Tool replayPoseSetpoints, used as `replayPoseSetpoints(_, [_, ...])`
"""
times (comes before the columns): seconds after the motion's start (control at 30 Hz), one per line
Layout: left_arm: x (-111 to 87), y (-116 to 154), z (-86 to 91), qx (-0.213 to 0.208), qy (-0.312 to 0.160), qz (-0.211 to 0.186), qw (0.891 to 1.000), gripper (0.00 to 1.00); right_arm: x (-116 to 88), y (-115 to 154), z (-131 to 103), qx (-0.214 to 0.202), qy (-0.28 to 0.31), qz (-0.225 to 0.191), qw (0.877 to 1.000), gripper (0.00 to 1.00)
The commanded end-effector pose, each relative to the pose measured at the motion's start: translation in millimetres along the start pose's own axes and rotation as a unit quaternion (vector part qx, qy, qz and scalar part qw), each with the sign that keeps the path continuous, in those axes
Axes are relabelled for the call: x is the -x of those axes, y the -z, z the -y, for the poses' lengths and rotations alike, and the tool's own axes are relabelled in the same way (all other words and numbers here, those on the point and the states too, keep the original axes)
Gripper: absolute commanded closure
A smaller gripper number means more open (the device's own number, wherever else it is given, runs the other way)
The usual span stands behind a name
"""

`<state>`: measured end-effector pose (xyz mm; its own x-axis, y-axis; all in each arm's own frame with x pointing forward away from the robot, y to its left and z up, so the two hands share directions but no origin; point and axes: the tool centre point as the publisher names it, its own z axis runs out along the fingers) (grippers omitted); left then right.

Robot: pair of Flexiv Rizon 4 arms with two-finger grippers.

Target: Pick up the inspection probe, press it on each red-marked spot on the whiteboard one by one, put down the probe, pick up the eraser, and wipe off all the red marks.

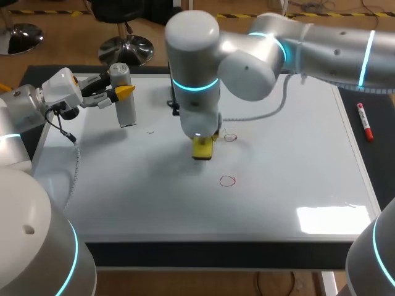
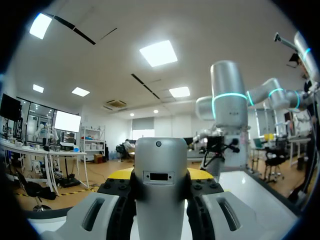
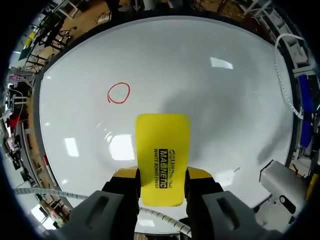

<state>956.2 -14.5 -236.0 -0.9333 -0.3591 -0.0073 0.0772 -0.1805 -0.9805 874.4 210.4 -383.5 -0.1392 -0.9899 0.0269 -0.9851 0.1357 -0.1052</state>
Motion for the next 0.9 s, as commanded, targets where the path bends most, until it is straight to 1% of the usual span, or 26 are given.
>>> replayPoseSetpoints(0.03, [0.1, -1, 0.1, -0.001, -0.001, 0.001, 1.000, 1.00, 2, 9, 1, -0.010, 0.003, 0.015, 1.000, 1.00])
replayPoseSetpoints(0.2, [0.1, -1, 0.1, -0.001, -0.001, 0.001, 1.000, 1.00, 26, 12, -5, -0.016, 0.013, 0.029, 0.999, 1.00])
replayPoseSetpoints(0.33, [0.1, -1, 0.1, -0.001, -0.001, 0.001, 1.000, 1.00, 42, 8, -20, -0.029, 0.034, 0.016, 0.999, 1.00])
replayPoseSetpoints(0.37, [0.1, -1, 0.1, -0.001, -0.001, 0.001, 1.000, 1.00, 46, 8, -24, -0.021, 0.034, 0.025, 0.999, 1.00])
replayPoseSetpoints(0.43, [0.1, -1, 0.1, -0.001, -0.001, 0.001, 1.000, 1.00, 53, 5, -31, -0.027, 0.040, 0.018, 0.999, 1.00])
replayPoseSetpoints(0.47, [0.1, -1, 0.1, -0.001, -0.001, 0.001, 1.000, 1.00, 56, 2, -34, -0.020, 0.039, 0.021, 0.999, 1.00])
replayPoseSetpoints(0.53, [0.1, -1, 0.1, -0.001, -0.001, 0.001, 1.000, 1.00, 61, -1, -41, -0.020, 0.041, 0.022, 0.999, 1.00])
replayPoseSetpoints(0.57, [0.1, -1, 0.1, -0.001, -0.001, 0.001, 1.000, 1.00, 62, -3, -43, -0.013, 0.042, 0.025, 0.999, 1.00])
replayPoseSetpoints(0.7, [0.1, -1, 0.1, -0.001, -0.001, 0.001, 1.000, 1.00, 62, -6, -50, -0.016, 0.044, 0.023, 0.999, 1.00])
replayPoseSetpoints(0.9, [0.1, -1, 0.1, -0.001, -0.001, 0.001, 1.000, 1.00, 61, -17, -61, -0.004, 0.042, 0.025, 0.999, 1.00])
